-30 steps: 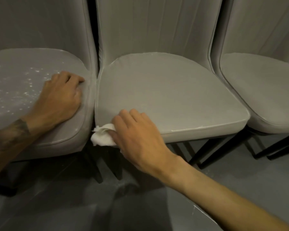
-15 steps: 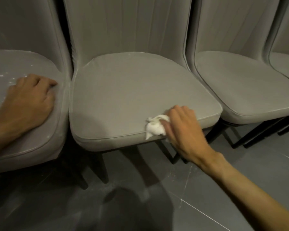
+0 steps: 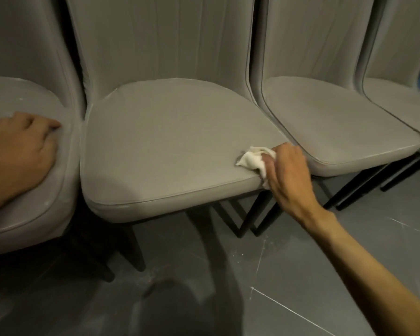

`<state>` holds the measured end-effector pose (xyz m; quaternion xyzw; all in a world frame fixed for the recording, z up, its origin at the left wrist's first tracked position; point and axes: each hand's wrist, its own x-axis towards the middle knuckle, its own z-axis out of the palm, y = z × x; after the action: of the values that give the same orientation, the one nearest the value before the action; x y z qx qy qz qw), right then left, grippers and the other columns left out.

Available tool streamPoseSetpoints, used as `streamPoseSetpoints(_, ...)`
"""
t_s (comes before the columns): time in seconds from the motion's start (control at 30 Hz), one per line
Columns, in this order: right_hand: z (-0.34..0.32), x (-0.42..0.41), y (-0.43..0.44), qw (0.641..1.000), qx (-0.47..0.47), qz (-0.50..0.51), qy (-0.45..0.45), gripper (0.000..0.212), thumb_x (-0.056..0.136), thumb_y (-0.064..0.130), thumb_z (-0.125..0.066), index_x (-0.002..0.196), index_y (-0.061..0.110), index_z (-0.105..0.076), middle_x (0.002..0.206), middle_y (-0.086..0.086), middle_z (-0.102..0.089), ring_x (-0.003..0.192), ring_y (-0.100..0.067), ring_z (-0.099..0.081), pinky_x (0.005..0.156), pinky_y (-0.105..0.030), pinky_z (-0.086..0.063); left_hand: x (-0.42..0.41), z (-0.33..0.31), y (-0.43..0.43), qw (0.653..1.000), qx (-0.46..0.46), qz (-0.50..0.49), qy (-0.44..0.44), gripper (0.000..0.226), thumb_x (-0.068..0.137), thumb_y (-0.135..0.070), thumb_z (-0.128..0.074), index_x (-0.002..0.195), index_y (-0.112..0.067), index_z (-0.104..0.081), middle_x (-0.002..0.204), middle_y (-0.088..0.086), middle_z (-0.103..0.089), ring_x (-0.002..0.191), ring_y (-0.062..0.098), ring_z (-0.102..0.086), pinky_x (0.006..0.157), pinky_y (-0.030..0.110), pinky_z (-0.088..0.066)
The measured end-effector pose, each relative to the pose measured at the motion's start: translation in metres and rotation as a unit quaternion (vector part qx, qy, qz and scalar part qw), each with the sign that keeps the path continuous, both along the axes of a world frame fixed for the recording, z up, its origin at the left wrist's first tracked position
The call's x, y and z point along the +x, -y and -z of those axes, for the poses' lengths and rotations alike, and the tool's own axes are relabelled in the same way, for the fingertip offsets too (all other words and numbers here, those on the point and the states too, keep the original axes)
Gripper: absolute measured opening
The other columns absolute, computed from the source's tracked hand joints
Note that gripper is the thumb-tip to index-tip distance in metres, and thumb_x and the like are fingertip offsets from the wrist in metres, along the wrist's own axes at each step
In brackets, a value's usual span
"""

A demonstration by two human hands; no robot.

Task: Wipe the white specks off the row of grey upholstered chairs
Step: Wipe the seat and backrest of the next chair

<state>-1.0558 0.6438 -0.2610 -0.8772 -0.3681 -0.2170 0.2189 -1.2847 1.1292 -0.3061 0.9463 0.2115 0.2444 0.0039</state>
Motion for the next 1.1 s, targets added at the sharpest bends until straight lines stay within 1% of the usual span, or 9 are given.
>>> streamPoseSetpoints(0.13,0.005,-0.083,-0.074,0.994,-0.013,-0.110,-0.016,0.018,0.106,0.025,-0.044,0.100,0.010,-0.051,0.095,-0.006,-0.046,0.082,-0.021,-0.038,0.073,-0.041,-0.036,0.002,-0.035,0.037,0.998,-0.032,-0.042,-0.023,0.047,0.099,-0.040,-0.029,0.130,-0.015,-0.055,0.120,0.029,-0.057,0.100,0.054,-0.055,0.093,0.066,-0.049)
streamPoseSetpoints(0.27,-0.018,-0.117,-0.107,0.974,-0.108,-0.199,0.004,0.033,0.107,0.032,-0.035,0.110,0.009,-0.059,0.101,-0.008,-0.053,0.085,-0.023,-0.044,0.076,-0.041,-0.038,0.005,-0.042,0.043,0.999,-0.018,-0.035,-0.038,0.049,0.099,-0.036,-0.031,0.131,-0.010,-0.058,0.121,0.033,-0.056,0.102,0.056,-0.056,0.094,0.067,-0.048)
streamPoseSetpoints(0.37,-0.026,-0.104,-0.091,0.979,-0.112,-0.167,-0.018,0.026,0.106,0.027,-0.043,0.108,0.007,-0.059,0.099,-0.010,-0.053,0.084,-0.025,-0.045,0.077,-0.045,-0.040,0.003,-0.046,0.045,0.998,-0.018,-0.037,-0.041,0.050,0.098,-0.035,-0.032,0.129,-0.007,-0.060,0.119,0.034,-0.056,0.103,0.055,-0.055,0.094,0.067,-0.047)
streamPoseSetpoints(0.47,-0.019,-0.120,-0.103,0.985,-0.107,-0.137,0.013,0.021,0.103,0.021,-0.045,0.103,0.005,-0.059,0.095,-0.012,-0.053,0.080,-0.028,-0.045,0.071,-0.047,-0.041,0.001,-0.047,0.050,0.999,-0.002,-0.036,-0.032,0.045,0.097,-0.028,-0.038,0.126,-0.005,-0.062,0.118,0.031,-0.057,0.103,0.050,-0.054,0.094,0.062,-0.045)
streamPoseSetpoints(0.6,-0.012,-0.172,-0.183,0.972,-0.098,-0.210,0.030,0.006,0.091,0.012,-0.064,0.091,0.011,-0.058,0.087,-0.011,-0.055,0.077,-0.030,-0.049,0.066,-0.044,-0.038,0.001,-0.047,0.052,0.999,-0.020,-0.022,-0.019,0.039,0.099,-0.026,-0.040,0.128,-0.009,-0.060,0.122,0.023,-0.056,0.110,0.044,-0.051,0.095,0.056,-0.041)
streamPoseSetpoints(0.7,-0.016,-0.189,-0.218,0.967,-0.104,-0.233,0.022,0.003,0.097,0.014,-0.054,0.095,0.014,-0.055,0.093,-0.008,-0.054,0.082,-0.025,-0.048,0.070,-0.036,-0.032,0.001,-0.045,0.050,1.000,-0.025,-0.014,-0.013,0.038,0.101,-0.026,-0.039,0.130,-0.010,-0.059,0.125,0.019,-0.055,0.112,0.040,-0.050,0.095,0.054,-0.040)
streamPoseSetpoints(0.87,-0.022,-0.163,-0.164,0.928,-0.196,-0.313,0.041,0.013,0.097,0.020,-0.057,0.106,0.011,-0.057,0.105,-0.008,-0.054,0.087,-0.025,-0.046,0.075,-0.041,-0.042,-0.001,-0.042,0.048,1.000,-0.018,0.001,0.001,0.038,0.101,-0.028,-0.037,0.128,-0.012,-0.058,0.123,0.016,-0.054,0.108,0.037,-0.049,0.093,0.053,-0.040)
streamPoseSetpoints(0.97,-0.025,-0.143,-0.137,0.946,-0.161,-0.281,-0.003,0.019,0.098,0.023,-0.057,0.107,0.006,-0.059,0.100,-0.010,-0.053,0.083,-0.027,-0.047,0.071,-0.044,-0.043,-0.002,-0.042,0.049,1.000,-0.020,0.010,0.003,0.037,0.103,-0.027,-0.035,0.128,-0.012,-0.057,0.123,0.015,-0.053,0.106,0.034,-0.048,0.092,0.049,-0.038)
streamPoseSetpoints(1.1,-0.025,-0.161,-0.176,0.953,-0.151,-0.262,-0.010,0.022,0.105,0.028,-0.047,0.109,0.009,-0.057,0.100,-0.009,-0.052,0.084,-0.024,-0.045,0.075,-0.045,-0.042,-0.002,-0.046,0.052,1.000,-0.023,0.004,-0.010,0.039,0.101,-0.026,-0.037,0.128,-0.009,-0.059,0.124,0.017,-0.054,0.109,0.037,-0.050,0.092,0.049,-0.039)
